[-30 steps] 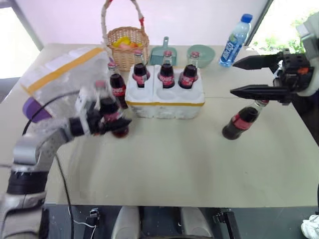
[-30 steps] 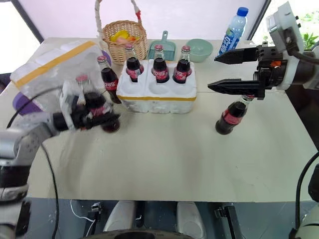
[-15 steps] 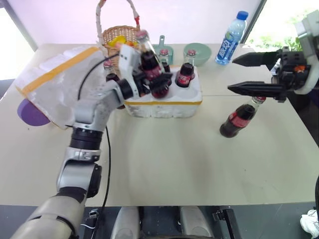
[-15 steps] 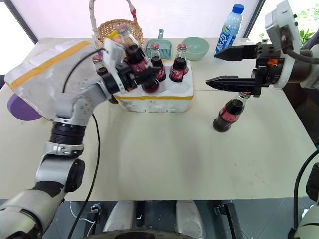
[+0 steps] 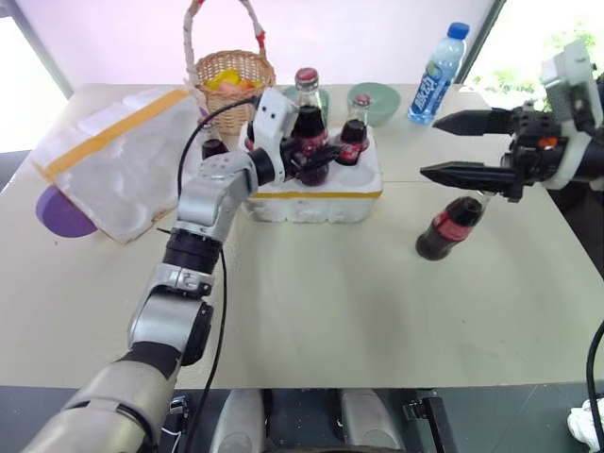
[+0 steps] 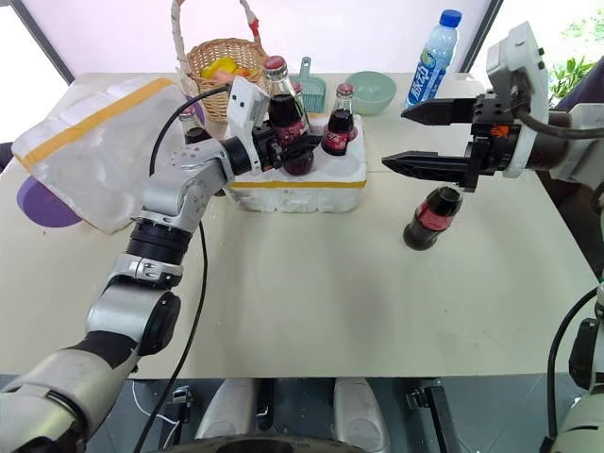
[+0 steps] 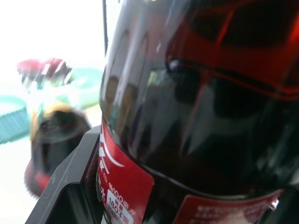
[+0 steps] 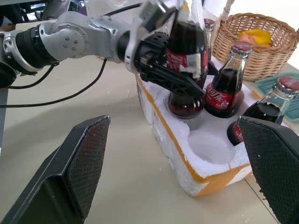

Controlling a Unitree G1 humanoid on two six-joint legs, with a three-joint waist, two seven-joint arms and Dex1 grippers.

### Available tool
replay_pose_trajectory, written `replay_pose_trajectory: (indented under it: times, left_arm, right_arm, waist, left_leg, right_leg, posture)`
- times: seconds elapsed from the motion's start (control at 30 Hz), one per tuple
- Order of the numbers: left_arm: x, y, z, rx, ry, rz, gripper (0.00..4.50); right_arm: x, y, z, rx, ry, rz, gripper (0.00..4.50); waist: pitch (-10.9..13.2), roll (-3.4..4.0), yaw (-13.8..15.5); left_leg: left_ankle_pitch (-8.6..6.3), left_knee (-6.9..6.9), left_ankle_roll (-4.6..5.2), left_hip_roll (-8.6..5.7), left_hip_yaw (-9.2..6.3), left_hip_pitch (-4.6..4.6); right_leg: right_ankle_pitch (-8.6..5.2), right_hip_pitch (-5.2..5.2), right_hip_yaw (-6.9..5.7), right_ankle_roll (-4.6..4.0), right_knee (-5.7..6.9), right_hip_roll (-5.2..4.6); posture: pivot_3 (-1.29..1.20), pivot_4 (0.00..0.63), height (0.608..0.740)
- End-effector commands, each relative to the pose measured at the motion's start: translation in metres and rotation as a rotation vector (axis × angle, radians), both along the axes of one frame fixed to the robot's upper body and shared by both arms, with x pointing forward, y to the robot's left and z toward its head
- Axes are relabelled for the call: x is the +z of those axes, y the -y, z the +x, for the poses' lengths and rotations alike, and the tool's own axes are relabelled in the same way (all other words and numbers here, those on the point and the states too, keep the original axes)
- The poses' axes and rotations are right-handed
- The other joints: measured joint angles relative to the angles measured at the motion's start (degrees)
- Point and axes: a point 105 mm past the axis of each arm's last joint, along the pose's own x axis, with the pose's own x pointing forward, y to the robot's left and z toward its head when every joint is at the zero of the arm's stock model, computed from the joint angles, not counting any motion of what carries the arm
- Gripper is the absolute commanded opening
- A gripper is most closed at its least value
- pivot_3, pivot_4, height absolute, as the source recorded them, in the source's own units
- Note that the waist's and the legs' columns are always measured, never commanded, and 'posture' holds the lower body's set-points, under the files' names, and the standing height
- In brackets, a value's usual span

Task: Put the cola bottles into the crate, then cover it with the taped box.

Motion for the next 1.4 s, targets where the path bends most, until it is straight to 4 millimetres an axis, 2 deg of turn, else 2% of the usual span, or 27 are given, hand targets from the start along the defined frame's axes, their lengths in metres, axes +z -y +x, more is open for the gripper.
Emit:
replay_pose_trajectory:
  times: [0.03,0.17,0.4,0.47,0.5,0.53,0.73,0.87,0.93,0.97,1.03,1.1,1.27,1.4]
  left_arm:
    - [0.029,0.01,-0.005,-0.035,0.117,0.012,2.89]
    - [0.019,0.014,-0.006,-0.052,0.054,0.049,2.89]
    - [-0.031,0.016,-0.002,-0.023,-0.077,0.207,2.89]
    - [-0.041,0.014,-0.001,-0.002,-0.114,0.211,3.96]
    - [-0.043,0.013,-0.001,0.005,-0.123,0.211,4.28]
    - [-0.044,0.013,-0.002,0.008,-0.128,0.204,4.46]
    - [-0.034,0.0,-0.012,0.008,-0.131,0.127,4.46]
    - [-0.006,-0.01,-0.046,-0.144,-0.05,-0.01,4.46]
    - [0.011,-0.044,-0.072,-0.166,-0.014,-0.108,4.46]
    - [0.015,-0.055,-0.081,-0.169,-0.005,-0.132,4.46]
    - [0.014,-0.081,-0.093,-0.123,-0.021,-0.14,4.46]
    - [0.008,-0.106,-0.097,-0.022,-0.026,-0.109,4.46]
    - [-0.004,-0.158,-0.079,0.272,-0.025,-0.062,4.46]
    - [-0.009,-0.177,-0.058,0.418,-0.006,-0.058,4.46]
  right_arm:
    - [0.012,0.0,-0.006,0.001,0.073,-0.019,4.5]
    - [0.013,0.002,-0.004,-0.01,0.078,-0.028,4.5]
    - [0.008,0.003,0.003,-0.036,0.088,-0.049,4.5]
    - [0.007,0.002,0.004,-0.037,0.088,-0.052,4.5]
    - [0.007,0.002,0.004,-0.038,0.088,-0.052,4.5]
    - [0.006,0.002,0.005,-0.039,0.089,-0.053,4.5]
    - [0.005,0.001,0.007,-0.041,0.088,-0.05,4.5]
    - [0.003,0.001,0.008,-0.039,0.081,-0.047,4.5]
    - [0.001,0.0,0.008,-0.035,0.076,-0.049,4.5]
    - [0.001,0.0,0.008,-0.035,0.075,-0.049,4.5]
    - [0.002,0.001,0.008,-0.035,0.074,-0.046,4.5]
    - [0.002,0.002,0.009,-0.037,0.076,-0.043,4.5]
    - [0.003,0.001,0.012,-0.034,0.083,-0.036,4.5]
    - [0.004,-0.003,0.014,-0.025,0.086,-0.03,4.5]
  waist:
    - [0.01,0.0,0.01]
    - [0.01,0.0,0.03]
    - [0.0,0.02,-0.03]
    - [-0.03,0.06,-0.01]
    - [-0.04,0.07,0.0]
    - [-0.04,0.08,0.0]
    - [-0.06,0.1,-0.22]
    - [-0.06,0.12,-0.46]
    - [-0.06,0.12,-0.38]
    - [-0.05,0.12,-0.56]
    - [-0.03,0.14,-0.39]
    - [-0.03,0.14,-0.07]
    - [-0.04,0.12,0.25]
    - [-0.03,0.12,-0.05]
  left_leg:
    - [0.0,0.0,0.0,0.0,0.01,-0.02]
    - [0.0,-0.01,0.0,0.0,0.0,-0.03]
    - [0.0,-0.01,0.0,0.0,0.0,0.0]
    - [0.0,-0.01,0.0,0.0,0.0,0.02]
    - [0.0,-0.01,0.0,0.0,0.0,0.03]
    - [0.0,0.0,0.0,0.0,0.0,0.04]
    - [0.0,-0.01,0.0,0.01,-0.01,0.13]
    - [0.0,-0.05,0.0,0.04,0.0,0.15]
    - [0.0,-0.05,-0.01,0.05,-0.02,0.13]
    - [0.0,-0.05,-0.01,0.06,-0.02,0.12]
    - [0.0,-0.07,-0.01,0.1,-0.06,0.12]
    - [0.01,-0.01,-0.02,0.09,-0.03,0.11]
    - [0.05,0.07,0.01,0.03,0.0,0.17]
    - [0.05,0.02,0.01,0.04,0.0,0.17]
  right_leg:
    - [0.0,-0.02,0.0,0.0,0.0,0.0]
    - [0.0,-0.04,0.0,0.0,0.01,0.0]
    - [0.0,-0.03,0.01,0.0,0.02,0.01]
    - [0.0,-0.02,0.01,0.0,0.03,0.02]
    - [0.0,-0.02,0.01,0.0,0.04,0.02]
    - [0.0,-0.01,0.01,0.0,0.05,0.02]
    - [0.0,0.08,0.03,0.0,0.05,0.02]
    - [-0.01,0.06,0.06,-0.01,0.07,0.04]
    - [-0.01,0.03,0.05,-0.02,0.09,0.04]
    - [-0.01,0.02,0.05,-0.02,0.08,0.03]
    - [-0.01,-0.01,0.1,-0.03,0.09,0.0]
    - [-0.01,-0.01,0.08,-0.03,0.14,0.0]
    - [-0.01,0.19,0.02,-0.03,0.08,-0.07]
    - [-0.02,0.14,0.0,-0.03,0.09,-0.02]
  posture:
    - [0.0,0.15,0.74]
    - [0.0,0.15,0.74]
    - [0.0,0.15,0.74]
    - [0.0,0.15,0.74]
    - [0.0,0.15,0.74]
    - [0.0,0.15,0.74]
    - [0.0,0.15,0.74]
    - [0.0,0.15,0.74]
    - [0.0,0.15,0.74]
    - [0.0,0.15,0.74]
    - [0.0,0.15,0.74]
    - [0.0,0.15,0.74]
    - [0.0,0.15,0.74]
    - [0.0,0.15,0.74]
